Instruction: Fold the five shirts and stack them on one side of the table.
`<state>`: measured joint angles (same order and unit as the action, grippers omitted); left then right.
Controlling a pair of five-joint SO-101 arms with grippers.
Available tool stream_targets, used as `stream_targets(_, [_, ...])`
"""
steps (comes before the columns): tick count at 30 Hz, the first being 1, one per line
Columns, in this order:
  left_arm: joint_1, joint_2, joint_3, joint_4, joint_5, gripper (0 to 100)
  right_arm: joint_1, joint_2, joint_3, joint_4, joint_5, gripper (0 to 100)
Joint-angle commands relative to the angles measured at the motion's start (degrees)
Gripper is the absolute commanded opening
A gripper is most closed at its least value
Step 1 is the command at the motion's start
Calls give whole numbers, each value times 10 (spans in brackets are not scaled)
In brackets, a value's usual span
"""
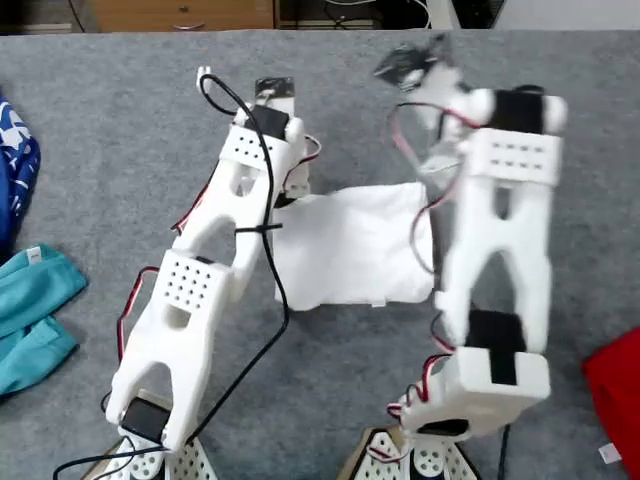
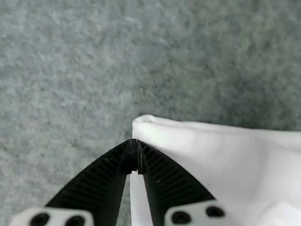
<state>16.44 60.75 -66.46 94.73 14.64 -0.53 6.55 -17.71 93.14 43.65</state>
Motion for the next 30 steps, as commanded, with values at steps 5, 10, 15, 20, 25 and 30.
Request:
stream_targets(5, [-6, -1, -4, -17, 0, 20, -86, 1, 91, -9, -7, 132])
stream_targets(10, [-7, 1, -9, -13, 0, 20, -92, 0, 153, -70, -10, 160])
stream_targets(15, [-18, 0, -11, 4, 0, 20, -92, 1, 217, -127, -11, 160])
stream_targets(20, [-51, -5, -16, 47, 0, 20, -94, -2, 237, -156, -40, 160])
stream_targets(25, [-70, -39, 10, 62, 5, 50, -124, -24, 239, -151, -56, 160])
stream_targets(30, [-95, -136, 129, 62, 42, 221, -173, -22, 238, -168, -76, 160])
